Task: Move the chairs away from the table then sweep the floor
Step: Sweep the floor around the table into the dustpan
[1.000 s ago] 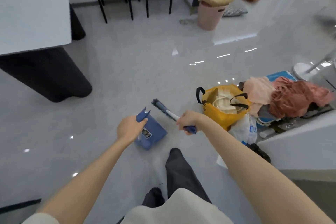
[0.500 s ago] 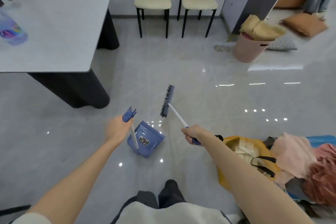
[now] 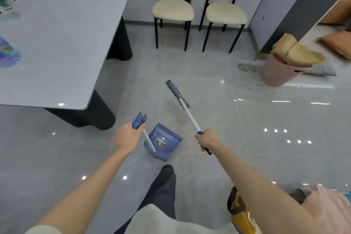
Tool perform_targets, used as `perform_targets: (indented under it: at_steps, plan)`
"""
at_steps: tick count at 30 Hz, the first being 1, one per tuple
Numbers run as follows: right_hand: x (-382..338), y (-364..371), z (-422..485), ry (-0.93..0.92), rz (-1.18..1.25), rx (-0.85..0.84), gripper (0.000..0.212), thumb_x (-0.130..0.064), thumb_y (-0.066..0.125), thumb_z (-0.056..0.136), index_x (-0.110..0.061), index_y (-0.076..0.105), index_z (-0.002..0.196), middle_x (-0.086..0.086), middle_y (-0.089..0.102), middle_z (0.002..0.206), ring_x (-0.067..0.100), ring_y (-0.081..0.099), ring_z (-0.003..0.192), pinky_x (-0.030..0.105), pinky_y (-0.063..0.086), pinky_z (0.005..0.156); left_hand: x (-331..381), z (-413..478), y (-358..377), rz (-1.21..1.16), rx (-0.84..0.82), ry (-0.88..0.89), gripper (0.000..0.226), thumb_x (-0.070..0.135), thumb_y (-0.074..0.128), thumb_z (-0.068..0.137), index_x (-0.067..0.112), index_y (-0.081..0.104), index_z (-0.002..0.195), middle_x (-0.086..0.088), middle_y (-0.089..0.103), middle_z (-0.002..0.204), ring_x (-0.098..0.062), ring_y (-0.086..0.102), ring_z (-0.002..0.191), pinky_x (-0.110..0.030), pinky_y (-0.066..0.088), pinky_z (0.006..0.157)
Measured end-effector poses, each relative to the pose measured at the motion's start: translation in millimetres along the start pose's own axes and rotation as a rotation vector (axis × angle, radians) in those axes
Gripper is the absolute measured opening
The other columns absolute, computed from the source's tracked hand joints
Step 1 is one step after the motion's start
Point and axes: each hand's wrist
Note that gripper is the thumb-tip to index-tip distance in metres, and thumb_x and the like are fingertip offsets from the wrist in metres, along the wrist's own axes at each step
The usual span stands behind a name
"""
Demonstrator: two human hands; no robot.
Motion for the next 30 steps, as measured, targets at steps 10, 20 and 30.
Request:
perform_targets:
  at_steps: [10, 20, 30]
  plan:
    - [-118, -68, 113, 0.018, -0.002, 0.034, 0.03, -0.011, 0.046, 0.095, -0.007, 0.041, 0.065, 0.011, 0.047, 0.059, 0.022, 0.045, 0.046, 0.031, 0.042, 0.051, 100, 152, -23, 0.005, 0.009, 0.01, 0.038, 0.048, 0.053, 0.09, 0.011, 0.064, 0.089, -0.009, 0.068, 0.09, -0.025, 0.053, 0.075, -0.029, 0.04, 0.066]
    - [-237, -131, 255, -0.032, -0.131, -0.015, 0.033, -0.014, 0.044, 0.096, -0.009, 0.04, 0.063, 0.01, 0.049, 0.055, 0.021, 0.046, 0.043, 0.023, 0.035, 0.04, 173, 300, -27, -0.083, 0.089, -0.061, 0.038, 0.046, 0.053, 0.09, 0.01, 0.063, 0.085, -0.003, 0.059, 0.077, -0.024, 0.054, 0.072, -0.029, 0.039, 0.065]
    - [-399, -210, 413, -0.075, -0.264, -0.096, 0.031, -0.009, 0.039, 0.095, -0.006, 0.038, 0.065, 0.01, 0.05, 0.057, 0.023, 0.045, 0.045, 0.025, 0.034, 0.041, 265, 463, -42, -0.085, 0.123, -0.124, 0.039, 0.051, 0.053, 0.089, 0.013, 0.062, 0.081, -0.002, 0.063, 0.076, -0.023, 0.06, 0.072, -0.03, 0.045, 0.062]
Point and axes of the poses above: each hand's wrist, its own z-axis towards the middle knuckle, its own y-axis out of the palm, x = y × z
